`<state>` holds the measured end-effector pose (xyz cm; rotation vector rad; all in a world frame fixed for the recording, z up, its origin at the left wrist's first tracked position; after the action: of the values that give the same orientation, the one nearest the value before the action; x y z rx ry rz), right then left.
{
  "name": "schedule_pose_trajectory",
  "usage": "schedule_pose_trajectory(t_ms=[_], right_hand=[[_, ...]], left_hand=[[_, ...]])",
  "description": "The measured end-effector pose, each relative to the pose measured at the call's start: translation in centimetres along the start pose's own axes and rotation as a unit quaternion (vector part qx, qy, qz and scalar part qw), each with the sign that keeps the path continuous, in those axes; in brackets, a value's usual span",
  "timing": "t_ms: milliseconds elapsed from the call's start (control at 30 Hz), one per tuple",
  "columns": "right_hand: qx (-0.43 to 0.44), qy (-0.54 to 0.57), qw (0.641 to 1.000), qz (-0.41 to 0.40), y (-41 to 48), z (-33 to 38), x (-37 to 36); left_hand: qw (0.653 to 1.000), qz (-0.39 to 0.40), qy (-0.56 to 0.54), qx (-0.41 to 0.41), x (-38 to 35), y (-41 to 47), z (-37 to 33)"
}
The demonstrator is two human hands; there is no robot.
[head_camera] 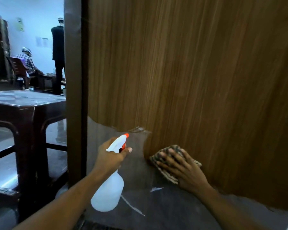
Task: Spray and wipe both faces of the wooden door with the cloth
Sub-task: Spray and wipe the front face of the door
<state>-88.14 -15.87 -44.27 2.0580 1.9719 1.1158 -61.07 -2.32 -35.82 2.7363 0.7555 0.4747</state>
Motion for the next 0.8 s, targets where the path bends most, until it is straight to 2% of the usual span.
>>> schedule_pose_trajectory(t_ms=[100,167,267,367,433,500,600,633,667,733,800], right_hand=[[-0.189,0.041,0.98,-0.052,5.3,-2.1,3.0],[-0.225,0.068,0.968,-0.087,12.1,-1.8,4.8],[-0.107,0.066,0.987,-0.102,17.5,1.4,4.0],[0.037,0.028,0.998,-0.036,13.5,4.3,1.0],[0.091,-0.009,0.996,-0.016,10.4,3.5,0.5],[0.051,-0.029,0.998,-0.02,9.2,1.2,1.1],[-0.128,0.025,0.989,-0.071,13.3,-0.1,3.5],[-0.155,0.045,0.983,-0.085,16.1,0.5,4.1],[-0.148,0.058,0.983,-0.09,18.9,1.7,4.5],[-0.082,0.069,0.99,-0.093,22.8,4.5,3.9],[-0.007,0.049,0.996,-0.071,23.0,6.9,2.2]], left_hand=[[1.0,0.001,-0.001,0.011,3.0,0.8,-0.2],[1.0,-0.011,-0.011,-0.002,4.8,1.4,-0.5],[0.999,-0.01,-0.032,-0.035,5.9,1.5,-0.2],[0.998,-0.006,-0.044,-0.033,5.5,1.1,1.6],[0.998,-0.027,-0.047,-0.024,5.8,1.2,2.6],[0.998,-0.044,-0.047,-0.019,6.3,1.3,3.3],[0.998,-0.049,-0.042,-0.005,7.0,1.2,4.1],[0.998,-0.055,-0.041,-0.005,7.5,1.1,4.5],[0.997,-0.063,-0.041,-0.009,8.0,1.1,4.9],[0.996,-0.08,-0.028,-0.025,8.6,1.1,6.0],[0.996,-0.087,-0.016,-0.025,8.4,0.9,6.7]])
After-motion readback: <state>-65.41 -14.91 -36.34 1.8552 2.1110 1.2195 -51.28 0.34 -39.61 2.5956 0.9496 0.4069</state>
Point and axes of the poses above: each hand's wrist, its own y-axis towards the middle knuckle, its own x-axis out of the back of the hand, z = x × y, the point moved 1 cm from there along y, towards the middle knuckle, and after that the axes turned 5 degrees about y, right-handed, at the moved point
